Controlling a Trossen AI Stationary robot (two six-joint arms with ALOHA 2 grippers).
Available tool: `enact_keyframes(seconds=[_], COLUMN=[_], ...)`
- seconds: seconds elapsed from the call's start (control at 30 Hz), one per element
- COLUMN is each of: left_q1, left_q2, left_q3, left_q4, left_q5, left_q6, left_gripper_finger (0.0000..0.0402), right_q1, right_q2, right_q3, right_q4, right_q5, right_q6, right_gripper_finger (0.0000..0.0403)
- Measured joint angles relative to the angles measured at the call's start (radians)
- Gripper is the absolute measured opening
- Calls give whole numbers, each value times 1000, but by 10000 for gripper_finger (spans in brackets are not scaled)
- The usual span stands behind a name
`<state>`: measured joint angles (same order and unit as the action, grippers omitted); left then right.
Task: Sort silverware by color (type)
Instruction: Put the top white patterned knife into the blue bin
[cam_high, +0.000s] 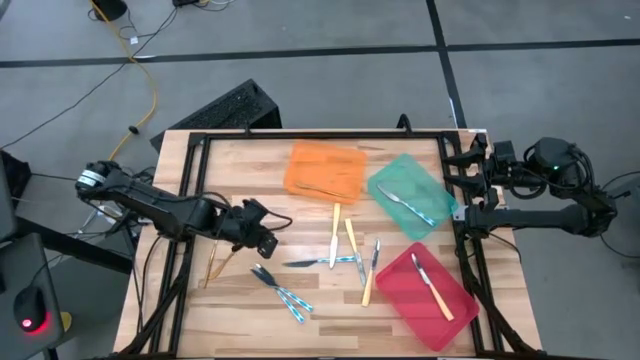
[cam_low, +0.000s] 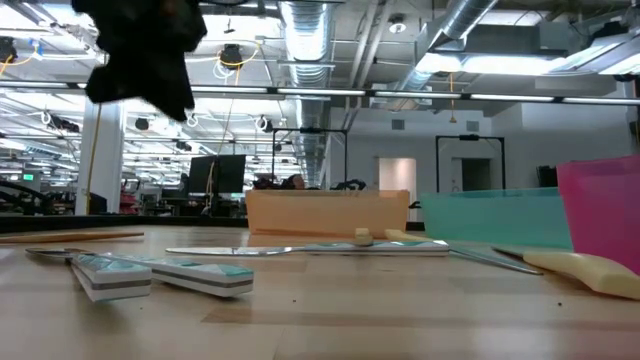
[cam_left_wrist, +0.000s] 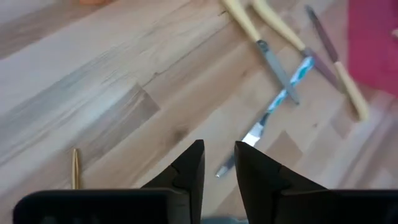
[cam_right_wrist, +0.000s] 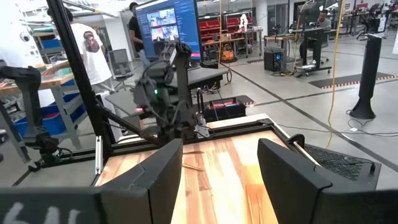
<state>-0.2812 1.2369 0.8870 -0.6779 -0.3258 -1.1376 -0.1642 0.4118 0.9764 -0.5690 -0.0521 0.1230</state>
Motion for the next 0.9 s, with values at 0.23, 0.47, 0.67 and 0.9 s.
enact_keyframes(seconds=[0.23,0.47,0.67,0.9], left_q1=[0,8,31,69], left_q2=[82,139,157,158], left_q3=[-51,-57,-60,-127], left_q4=[-10,-113,-185,-195], left_q5=[15,83,132,146], left_q6=[-33,-81,-97,-97], left_gripper_finger=[116,162,188,201], right_q1=[0,0,0,0], right_q2=[0,0,0,0], right_q3=[0,0,0,0], right_q4=[-1,-4,-7,-7], right_q5=[0,0,0,0], right_q6=[0,0,0,0], right_gripper_finger=[230,230,230,230])
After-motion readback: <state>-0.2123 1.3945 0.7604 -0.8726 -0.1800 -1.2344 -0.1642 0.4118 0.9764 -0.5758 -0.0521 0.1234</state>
